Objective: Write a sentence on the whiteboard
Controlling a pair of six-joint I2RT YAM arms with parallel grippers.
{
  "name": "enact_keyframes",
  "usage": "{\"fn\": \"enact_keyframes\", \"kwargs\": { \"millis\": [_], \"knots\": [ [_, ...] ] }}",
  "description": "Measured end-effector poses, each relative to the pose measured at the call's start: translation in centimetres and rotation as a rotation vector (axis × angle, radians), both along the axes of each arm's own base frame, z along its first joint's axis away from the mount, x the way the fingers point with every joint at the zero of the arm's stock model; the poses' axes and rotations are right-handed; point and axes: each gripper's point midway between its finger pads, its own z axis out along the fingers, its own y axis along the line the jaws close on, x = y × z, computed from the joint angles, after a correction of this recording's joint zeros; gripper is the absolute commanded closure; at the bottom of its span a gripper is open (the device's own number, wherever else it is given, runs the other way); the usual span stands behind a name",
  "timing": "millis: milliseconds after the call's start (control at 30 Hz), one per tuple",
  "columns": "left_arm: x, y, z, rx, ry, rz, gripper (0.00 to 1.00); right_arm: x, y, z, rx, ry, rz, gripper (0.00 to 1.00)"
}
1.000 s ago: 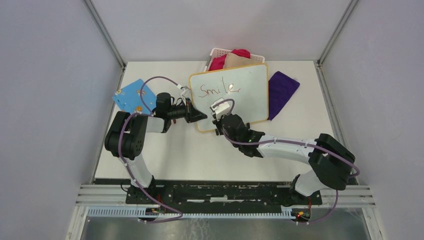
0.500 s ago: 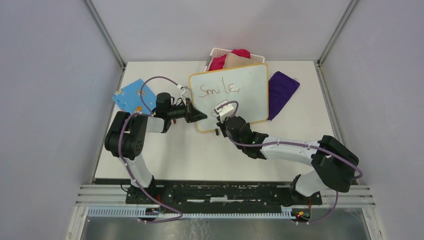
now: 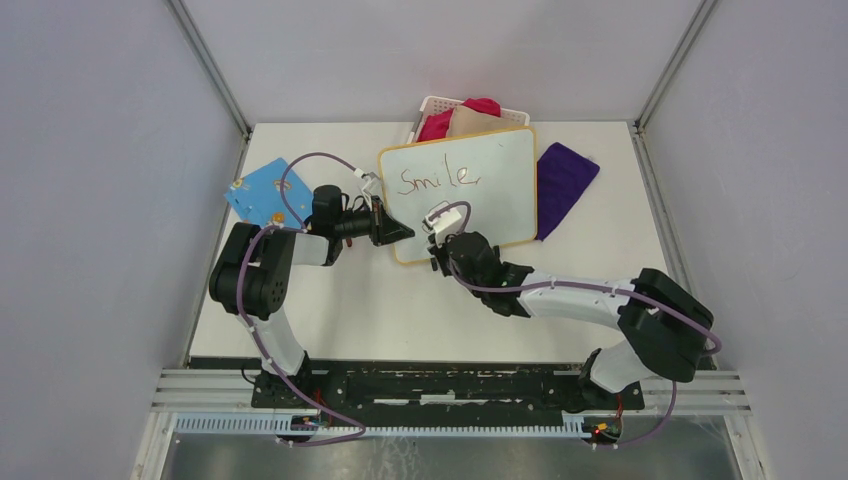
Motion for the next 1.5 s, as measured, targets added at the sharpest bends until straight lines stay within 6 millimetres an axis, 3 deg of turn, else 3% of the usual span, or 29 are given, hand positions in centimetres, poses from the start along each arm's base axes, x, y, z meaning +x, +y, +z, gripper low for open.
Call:
{"fn": "enact_keyframes", "kwargs": {
  "millis": [300, 533, 767, 967, 1500],
  "knots": [
    [0.0, 0.0, 0.0, 0.0, 0.0, 0.0, 0.98, 0.4, 1.9, 1.2, 0.029, -0.009, 0.028, 1.0],
    [0.0, 0.0, 0.0, 0.0, 0.0, 0.0, 0.98, 0.5, 2.2, 1.5, 0.034, -0.012, 0.032, 1.0],
    [0.0, 0.0, 0.0, 0.0, 0.0, 0.0, 0.98, 0.2, -0.2, 3.3, 0.068, -0.046, -0.006, 1.0],
    [0.0, 0.0, 0.0, 0.0, 0.0, 0.0, 0.98, 2.0, -2.4, 4.9, 0.104, -0.078, -0.073, 1.0],
    [0.0, 0.0, 0.0, 0.0, 0.0, 0.0, 0.98, 2.5, -1.9, 3.7, 0.079, -0.054, -0.074, 1.0]
  ]
}}
